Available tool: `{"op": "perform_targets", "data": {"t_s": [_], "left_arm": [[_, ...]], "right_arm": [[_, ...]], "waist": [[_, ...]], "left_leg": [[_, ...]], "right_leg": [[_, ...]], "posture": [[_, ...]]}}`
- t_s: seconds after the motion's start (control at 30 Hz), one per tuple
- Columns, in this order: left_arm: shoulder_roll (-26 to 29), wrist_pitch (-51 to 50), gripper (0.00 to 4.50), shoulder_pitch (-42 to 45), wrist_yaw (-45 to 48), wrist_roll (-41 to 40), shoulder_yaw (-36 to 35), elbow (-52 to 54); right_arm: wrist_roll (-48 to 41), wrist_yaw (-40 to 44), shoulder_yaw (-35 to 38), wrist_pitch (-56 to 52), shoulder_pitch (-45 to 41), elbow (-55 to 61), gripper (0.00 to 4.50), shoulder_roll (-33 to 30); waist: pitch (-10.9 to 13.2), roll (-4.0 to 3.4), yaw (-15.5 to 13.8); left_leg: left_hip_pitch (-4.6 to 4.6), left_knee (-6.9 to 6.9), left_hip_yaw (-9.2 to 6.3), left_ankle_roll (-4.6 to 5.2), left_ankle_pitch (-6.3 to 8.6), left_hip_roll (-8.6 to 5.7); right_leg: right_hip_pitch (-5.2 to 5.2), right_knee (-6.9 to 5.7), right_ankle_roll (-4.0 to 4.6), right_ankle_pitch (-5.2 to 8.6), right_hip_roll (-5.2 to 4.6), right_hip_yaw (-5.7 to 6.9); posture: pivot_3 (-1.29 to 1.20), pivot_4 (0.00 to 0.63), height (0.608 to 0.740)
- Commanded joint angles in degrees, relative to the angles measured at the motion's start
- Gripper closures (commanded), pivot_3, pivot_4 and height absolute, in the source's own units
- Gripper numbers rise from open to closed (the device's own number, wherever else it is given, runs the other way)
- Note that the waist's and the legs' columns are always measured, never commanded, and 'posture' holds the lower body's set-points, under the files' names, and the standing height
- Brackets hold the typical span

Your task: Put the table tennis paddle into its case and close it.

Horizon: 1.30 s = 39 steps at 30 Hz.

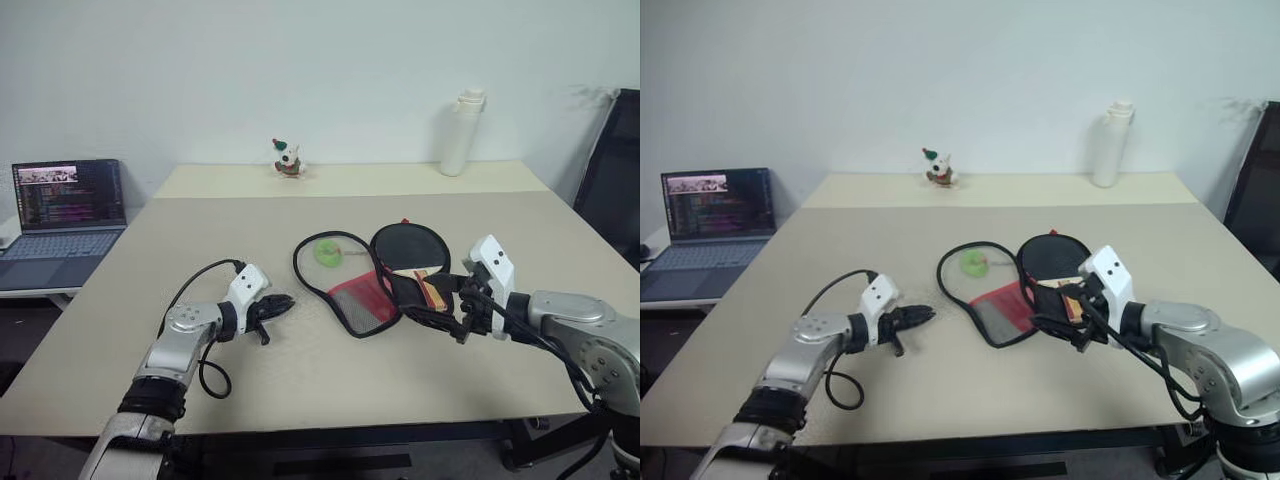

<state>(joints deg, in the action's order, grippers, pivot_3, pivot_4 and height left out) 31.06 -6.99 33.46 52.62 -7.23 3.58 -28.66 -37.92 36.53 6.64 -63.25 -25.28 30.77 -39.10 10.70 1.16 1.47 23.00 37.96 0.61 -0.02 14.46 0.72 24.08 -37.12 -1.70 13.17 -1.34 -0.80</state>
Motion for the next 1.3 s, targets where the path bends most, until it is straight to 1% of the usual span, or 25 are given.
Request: {"op": "perform_targets", "data": {"t_s": [0.03, 0.13, 0.27, 0.5, 0.7, 0.83, 0.97, 1.1, 1.2, 1.3], "left_arm": [[-1.65, 2.32, 4.46, 3.38, -1.13, 0.97, -0.01, -3.55], [-3.92, 4.17, 4.46, 6.26, -2.6, 1.72, -0.06, -8.09], [-7.01, 6.1, 4.46, 9.57, -2.03, 1.85, 0.31, -13.19], [-12.32, 11.25, 4.46, 17.35, -3.78, 4.63, 1.21, -25.38], [-15.95, 13.17, 4.46, 25.36, 3.04, 3.47, 1.14, -26.45], [-19.53, 13.86, 4.46, 32.04, 4.76, 3.54, 1.0, -28.98], [-24.23, 16.73, 4.46, 37.95, 1.43, 5.21, 0.85, -35.62], [-27.15, 17.67, 4.46, 40.98, -3.65, 6.18, 0.01, -41.05], [-28.23, 18.52, 4.46, 41.95, -5.65, 6.44, -0.57, -42.48], [-27.73, 19.47, 4.46, 41.35, -4.89, 6.25, -0.95, -42.18]], "right_arm": [[-1.12, 0.2, 1.0, 1.15, 0.14, 1.37, 0.0, -0.76], [-0.99, 0.27, 0.54, 1.6, 0.66, 1.39, 0.0, -1.1], [-0.97, 0.18, 0.32, 2.02, 0.9, 1.27, 0.0, -1.3], [-0.62, 0.31, 0.14, 2.81, 2.22, 1.38, 0.0, -2.17], [-0.79, 0.18, 2.05, 2.87, 4.14, 1.37, 0.0, -3.96], [-0.95, 0.13, 3.95, 2.81, 5.77, 1.22, 0.0, -5.58], [0.06, -1.53, 5.59, 2.77, 6.19, -0.33, 0.0, -6.25], [0.9, -3.2, 6.26, 2.73, 5.64, -1.59, 0.0, -6.17], [1.44, -4.19, 6.35, 3.04, 5.31, -2.21, 0.0, -6.0], [2.73, -5.74, 6.06, 4.05, 4.35, -4.54, 0.0, -5.25]], "waist": [[0.0, 0.01, -0.02], [0.0, 0.02, -0.12], [0.0, 0.03, -0.16], [0.02, 0.06, -0.17], [0.05, 0.12, -0.29], [0.06, 0.14, -0.56], [0.06, 0.14, -0.69], [0.07, 0.15, -0.4], [0.07, 0.15, -0.2], [0.07, 0.15, -0.12]], "left_leg": [[0.01, 0.0, 0.0, 0.0, 0.0, 0.0], [0.03, 0.0, 0.0, 0.0, 0.0, -0.02], [0.03, 0.0, 0.02, 0.0, 0.0, -0.03], [0.03, 0.01, 0.02, 0.0, 0.0, -0.04], [0.1, 0.02, 0.0, 0.0, 0.0, -0.07], [0.11, 0.01, 0.01, 0.0, 0.0, -0.09], [0.11, 0.02, 0.04, 0.0, 0.0, -0.15], [0.08, 0.01, 0.06, 0.01, 0.01, -0.16], [0.05, 0.0, 0.05, 0.01, 0.01, -0.14], [0.06, 0.0, 0.04, 0.01, 0.01, -0.13]], "right_leg": [[0.0, 0.01, 0.0, 0.0, 0.0, 0.01], [0.0, 0.03, 0.04, -0.03, -0.02, 0.01], [0.01, 0.02, 0.04, -0.03, -0.02, 0.01], [0.01, 0.01, 0.01, -0.02, 0.0, 0.01], [0.02, 0.07, 0.0, -0.03, -0.01, 0.04], [0.02, 0.09, -0.02, -0.02, -0.01, 0.04], [0.02, 0.09, -0.09, 0.01, 0.0, 0.01], [0.02, 0.08, -0.11, 0.02, 0.08, -0.03], [0.03, 0.05, -0.11, 0.03, 0.15, -0.03], [0.04, 0.05, -0.11, 0.02, 0.16, -0.02]], "posture": [[0.0, 0.15, 0.74], [0.0, 0.15, 0.74], [0.0, 0.15, 0.74], [0.0, 0.15, 0.74], [0.0, 0.15, 0.74], [0.0, 0.15, 0.74], [0.0, 0.15, 0.74], [0.0, 0.15, 0.74], [0.0, 0.15, 0.74], [0.0, 0.15, 0.74]]}}
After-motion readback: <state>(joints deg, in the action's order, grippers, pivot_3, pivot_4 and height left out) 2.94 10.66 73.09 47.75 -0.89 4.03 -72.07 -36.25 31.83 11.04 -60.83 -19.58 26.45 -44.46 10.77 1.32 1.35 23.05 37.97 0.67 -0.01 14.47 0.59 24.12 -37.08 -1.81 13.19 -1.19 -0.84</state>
